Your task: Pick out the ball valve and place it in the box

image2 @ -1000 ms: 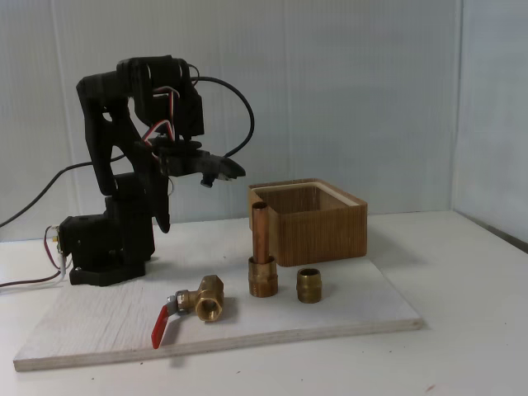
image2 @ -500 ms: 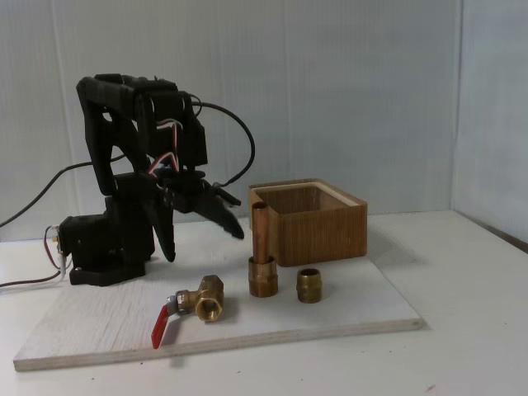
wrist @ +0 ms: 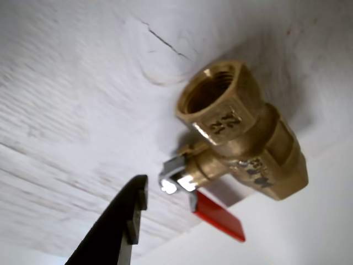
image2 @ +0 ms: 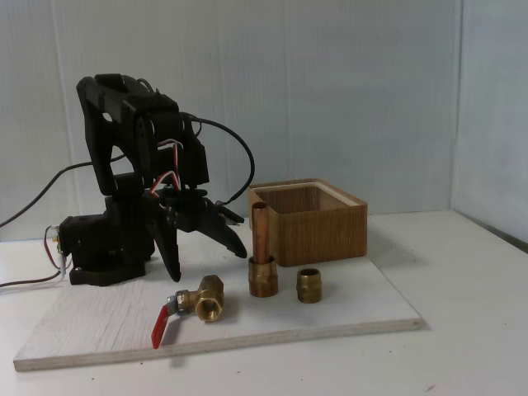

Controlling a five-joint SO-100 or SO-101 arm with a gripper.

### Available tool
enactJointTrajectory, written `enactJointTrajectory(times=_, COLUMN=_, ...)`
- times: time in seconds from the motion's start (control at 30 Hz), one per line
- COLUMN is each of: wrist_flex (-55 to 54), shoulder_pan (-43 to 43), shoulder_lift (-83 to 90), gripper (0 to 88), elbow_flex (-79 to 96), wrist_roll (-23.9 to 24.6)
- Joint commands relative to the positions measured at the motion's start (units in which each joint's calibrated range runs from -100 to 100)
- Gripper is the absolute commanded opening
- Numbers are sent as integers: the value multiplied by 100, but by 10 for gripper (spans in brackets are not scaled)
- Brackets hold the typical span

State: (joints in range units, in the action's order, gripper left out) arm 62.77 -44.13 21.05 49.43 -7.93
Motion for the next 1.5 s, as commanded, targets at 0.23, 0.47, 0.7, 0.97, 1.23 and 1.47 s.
enactJointTrajectory(times=0.23, wrist_flex=-298, shoulder_pan=-8, shoulder_lift=19, gripper=625, elbow_flex=-34, wrist_roll=43)
enactJointTrajectory(times=0.47, wrist_flex=-298, shoulder_pan=44, shoulder_lift=19, gripper=625, elbow_flex=-34, wrist_roll=48)
enactJointTrajectory(times=0.7, wrist_flex=-427, shoulder_pan=125, shoulder_lift=19, gripper=624, elbow_flex=48, wrist_roll=48)
enactJointTrajectory(times=0.97, wrist_flex=-978, shoulder_pan=132, shoulder_lift=19, gripper=624, elbow_flex=508, wrist_roll=22)
enactJointTrajectory(times=1.23, wrist_flex=-978, shoulder_pan=258, shoulder_lift=10, gripper=624, elbow_flex=698, wrist_roll=43)
enactJointTrajectory(times=1.47, wrist_flex=-1580, shoulder_pan=324, shoulder_lift=10, gripper=624, elbow_flex=1176, wrist_roll=43)
